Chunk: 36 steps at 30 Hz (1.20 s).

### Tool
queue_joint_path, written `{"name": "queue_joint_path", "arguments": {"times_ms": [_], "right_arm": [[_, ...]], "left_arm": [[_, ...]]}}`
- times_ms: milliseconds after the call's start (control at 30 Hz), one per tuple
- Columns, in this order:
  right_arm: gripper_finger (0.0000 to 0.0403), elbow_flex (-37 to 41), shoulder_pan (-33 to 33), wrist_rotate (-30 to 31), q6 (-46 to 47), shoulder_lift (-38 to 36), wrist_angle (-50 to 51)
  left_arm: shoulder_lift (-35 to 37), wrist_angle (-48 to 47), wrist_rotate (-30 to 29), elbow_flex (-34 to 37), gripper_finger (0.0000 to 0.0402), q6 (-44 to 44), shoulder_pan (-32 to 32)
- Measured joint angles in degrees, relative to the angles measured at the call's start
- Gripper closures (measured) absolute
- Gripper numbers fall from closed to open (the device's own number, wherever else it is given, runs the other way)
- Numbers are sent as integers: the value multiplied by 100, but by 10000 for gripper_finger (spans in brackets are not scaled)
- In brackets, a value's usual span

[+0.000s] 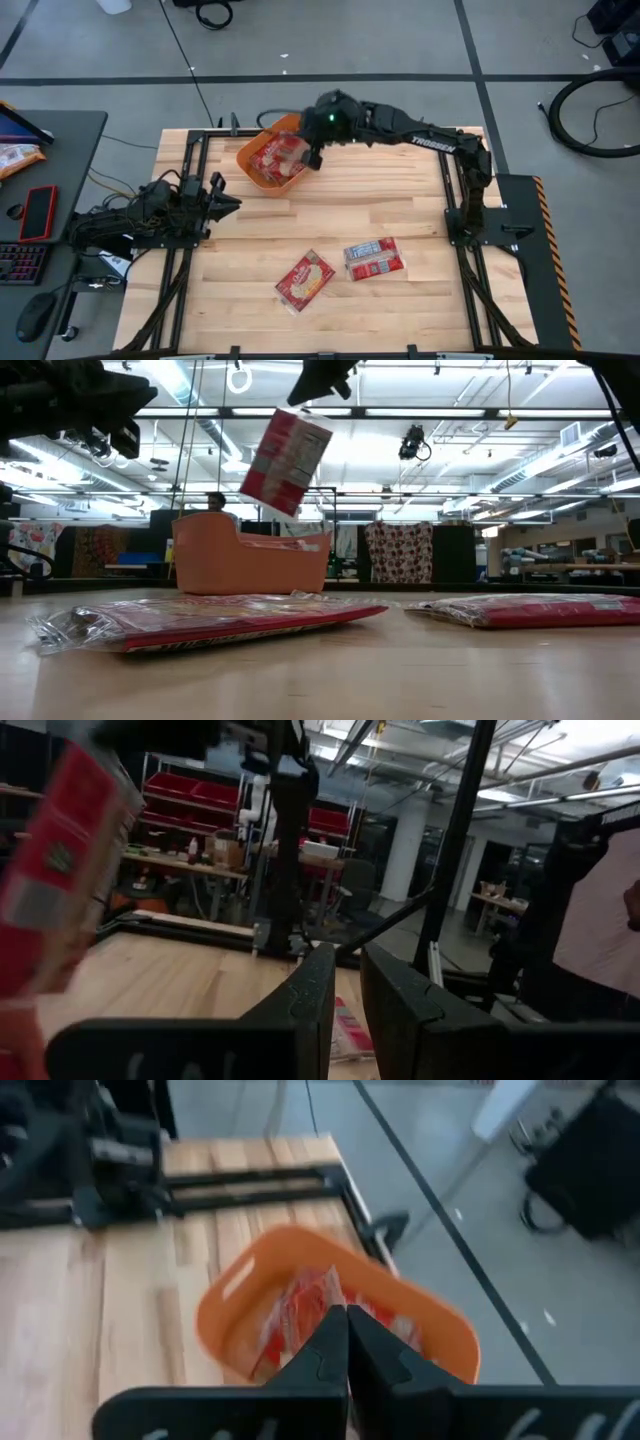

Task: Sort popcorn bags into baskets
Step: Put the red popcorn bag into the orange bin

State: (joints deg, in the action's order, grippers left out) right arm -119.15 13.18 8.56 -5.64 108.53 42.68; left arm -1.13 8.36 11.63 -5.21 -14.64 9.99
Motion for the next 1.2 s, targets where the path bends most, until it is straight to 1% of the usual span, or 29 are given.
{"name": "queue_joint_path", "arguments": {"times_ms": [200,333,400,500,700,767,900,1033,1133,1200], "right_arm": [[401,42,394,-707,-463,2,-438],[401,379,605,-1154,-509,3,-952],[401,567,687,-1280,-539,11,-1219],[401,805,756,-1314,-633,62,-1625],[401,815,1069,-1315,-1016,412,-2050],[401,815,1239,-1139,-1112,533,-2016],[401,821,1499,-1113,-1125,586,-1981],[401,781,1511,-1110,-1262,570,-2097],[401,703,1507,-1154,-1223,563,-2159],[401,738,1486,-1292,-1098,557,-2034]], "left_arm": [[0,-64,-244,0,345,93,1],[0,-151,-353,2,345,95,1],[2,-141,-411,2,345,95,1],[2,-142,-456,2,345,97,1],[1,-110,-604,2,345,313,1],[0,-116,-694,2,345,377,1],[1,-120,-851,2,345,447,1],[0,-142,-906,2,345,803,1],[2,-142,-908,2,345,833,1],[2,-142,-908,2,345,846,1]]}}
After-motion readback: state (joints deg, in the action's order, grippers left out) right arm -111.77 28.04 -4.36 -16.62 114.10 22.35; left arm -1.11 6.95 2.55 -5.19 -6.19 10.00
